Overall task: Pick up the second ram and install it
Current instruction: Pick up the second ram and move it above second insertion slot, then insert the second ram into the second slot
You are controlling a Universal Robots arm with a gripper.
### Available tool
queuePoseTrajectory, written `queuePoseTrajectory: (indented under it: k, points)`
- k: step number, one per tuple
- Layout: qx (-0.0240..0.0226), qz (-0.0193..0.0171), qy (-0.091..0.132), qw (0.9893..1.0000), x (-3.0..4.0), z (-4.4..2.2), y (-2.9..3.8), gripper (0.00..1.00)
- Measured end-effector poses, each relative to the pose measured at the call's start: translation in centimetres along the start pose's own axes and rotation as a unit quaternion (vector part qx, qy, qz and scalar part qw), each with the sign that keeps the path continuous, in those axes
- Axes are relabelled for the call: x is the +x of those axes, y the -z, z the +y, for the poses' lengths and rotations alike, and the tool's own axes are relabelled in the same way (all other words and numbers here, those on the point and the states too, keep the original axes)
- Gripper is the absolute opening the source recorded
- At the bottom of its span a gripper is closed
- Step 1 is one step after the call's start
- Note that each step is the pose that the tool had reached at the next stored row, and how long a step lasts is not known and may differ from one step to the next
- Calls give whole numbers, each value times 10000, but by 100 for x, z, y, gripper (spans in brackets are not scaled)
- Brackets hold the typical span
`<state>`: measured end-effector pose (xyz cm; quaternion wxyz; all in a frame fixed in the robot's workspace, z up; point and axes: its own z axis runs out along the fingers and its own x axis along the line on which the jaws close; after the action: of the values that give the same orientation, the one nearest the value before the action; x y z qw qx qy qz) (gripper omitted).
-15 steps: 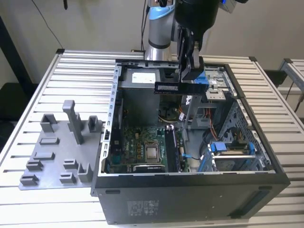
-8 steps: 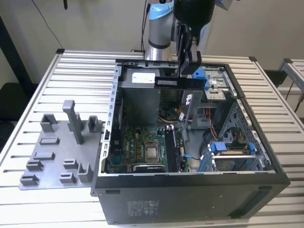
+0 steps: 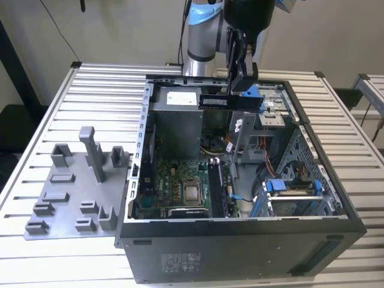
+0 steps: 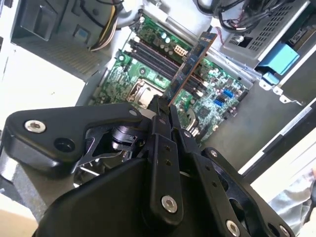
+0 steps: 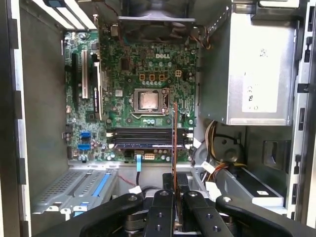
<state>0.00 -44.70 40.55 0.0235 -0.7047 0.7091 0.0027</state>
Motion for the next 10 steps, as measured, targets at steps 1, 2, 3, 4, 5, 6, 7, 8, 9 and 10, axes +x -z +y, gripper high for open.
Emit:
queuePoseTrajectory:
  k: [1,2,3,4,5,6,7,8,9,10]
  points:
    - [0,1,0,10000,0,-8,0,14]
    - [0,1,0,10000,0,-8,0,14]
    - [0,1,0,10000,-1,-10,0,14]
    - [0,1,0,10000,-1,-12,0,14]
    - [0,1,0,10000,-1,-12,0,14]
    - [-1,1,0,10000,-1,-13,0,14]
    - [0,1,0,10000,-1,-13,0,14]
    - [0,1,0,10000,-1,-13,0,14]
    - [0,1,0,10000,-1,-13,0,14]
    - [0,1,0,10000,-1,-14,0,14]
